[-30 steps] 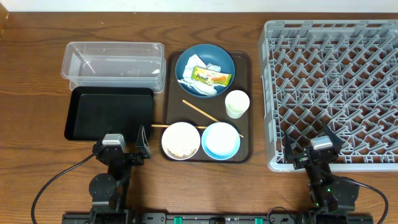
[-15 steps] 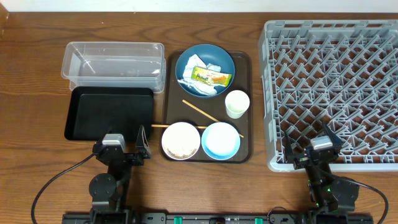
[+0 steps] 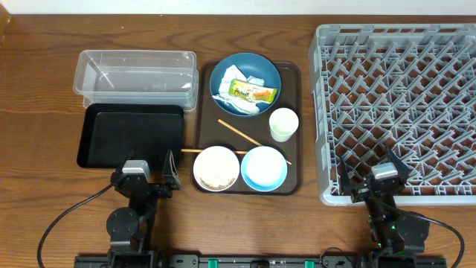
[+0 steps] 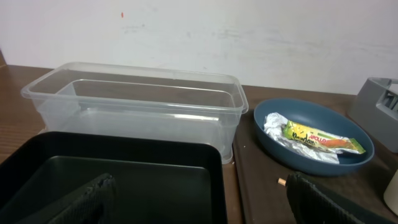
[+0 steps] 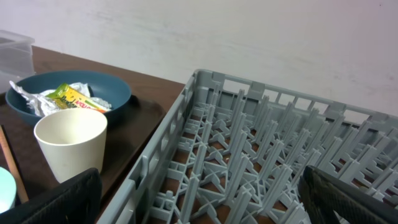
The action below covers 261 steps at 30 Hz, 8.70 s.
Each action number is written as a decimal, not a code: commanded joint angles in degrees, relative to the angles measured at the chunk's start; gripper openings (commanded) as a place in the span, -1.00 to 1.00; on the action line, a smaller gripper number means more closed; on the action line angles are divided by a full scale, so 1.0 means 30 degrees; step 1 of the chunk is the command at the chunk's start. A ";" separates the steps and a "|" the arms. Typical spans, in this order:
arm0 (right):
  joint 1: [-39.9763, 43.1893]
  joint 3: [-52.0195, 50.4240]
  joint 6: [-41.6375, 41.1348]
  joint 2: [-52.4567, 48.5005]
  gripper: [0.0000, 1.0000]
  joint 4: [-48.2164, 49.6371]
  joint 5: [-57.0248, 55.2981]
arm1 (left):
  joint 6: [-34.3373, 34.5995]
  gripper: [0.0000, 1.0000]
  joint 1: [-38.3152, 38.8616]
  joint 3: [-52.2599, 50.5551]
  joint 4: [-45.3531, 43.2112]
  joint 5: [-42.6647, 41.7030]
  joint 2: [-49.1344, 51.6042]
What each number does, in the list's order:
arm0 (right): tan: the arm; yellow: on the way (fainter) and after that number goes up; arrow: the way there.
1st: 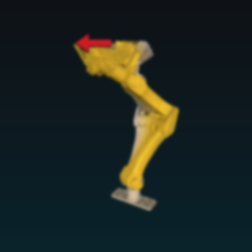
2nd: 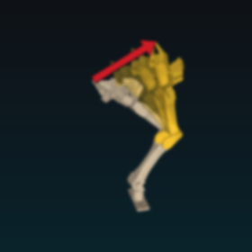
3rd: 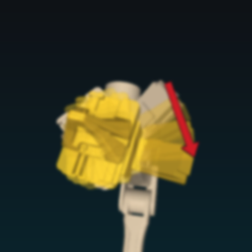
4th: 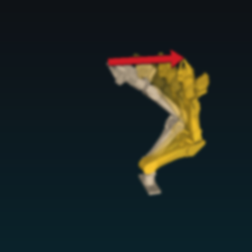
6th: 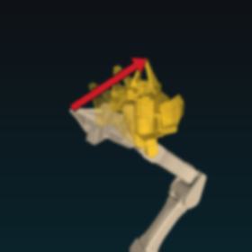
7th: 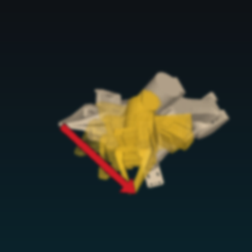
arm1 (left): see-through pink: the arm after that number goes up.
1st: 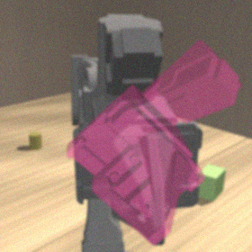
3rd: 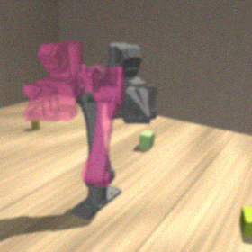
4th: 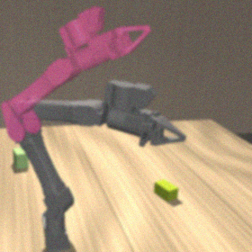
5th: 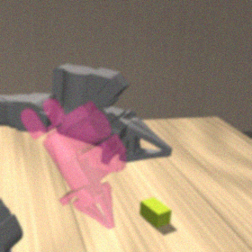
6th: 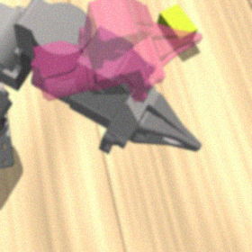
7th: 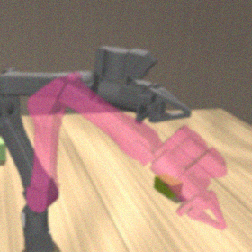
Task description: Sort waste into correct bins and load items into the dishwasher rack
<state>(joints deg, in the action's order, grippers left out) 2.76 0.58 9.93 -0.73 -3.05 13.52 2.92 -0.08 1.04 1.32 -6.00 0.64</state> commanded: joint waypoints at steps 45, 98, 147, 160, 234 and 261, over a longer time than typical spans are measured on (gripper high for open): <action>-0.0197 -0.0087 0.0146 0.0087 0.98 0.0022 0.0007 | -0.0182 0.79 0.0051 -0.0270 0.0736 -0.0146 0.0022; -0.0197 -0.0087 0.0146 0.0080 0.98 0.0022 0.0007 | -0.0182 0.79 0.0051 -0.0270 0.0736 -0.0146 0.0022; -0.0197 -0.0087 0.0146 0.0080 0.98 0.0022 0.0007 | -0.0182 0.79 0.0051 -0.0270 0.0736 -0.0146 0.0022; -0.0197 -0.0087 0.0146 0.0080 0.98 0.0022 0.0007 | -0.0182 0.79 0.0051 -0.0270 0.0736 -0.0146 0.0153; -0.0168 2.6629 0.2127 -2.5820 0.98 -1.1023 0.5319 | -0.3592 0.80 0.4255 3.0731 1.0724 -0.7016 3.2254; -0.0233 2.6629 -0.4736 -2.6301 0.99 -0.3920 0.3424 | 0.0787 0.80 0.7278 3.0731 1.0025 -0.0954 3.2625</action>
<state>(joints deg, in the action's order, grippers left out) 2.76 79.55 -2.04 -79.70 -15.09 25.45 3.33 20.45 91.98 31.92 -13.06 97.54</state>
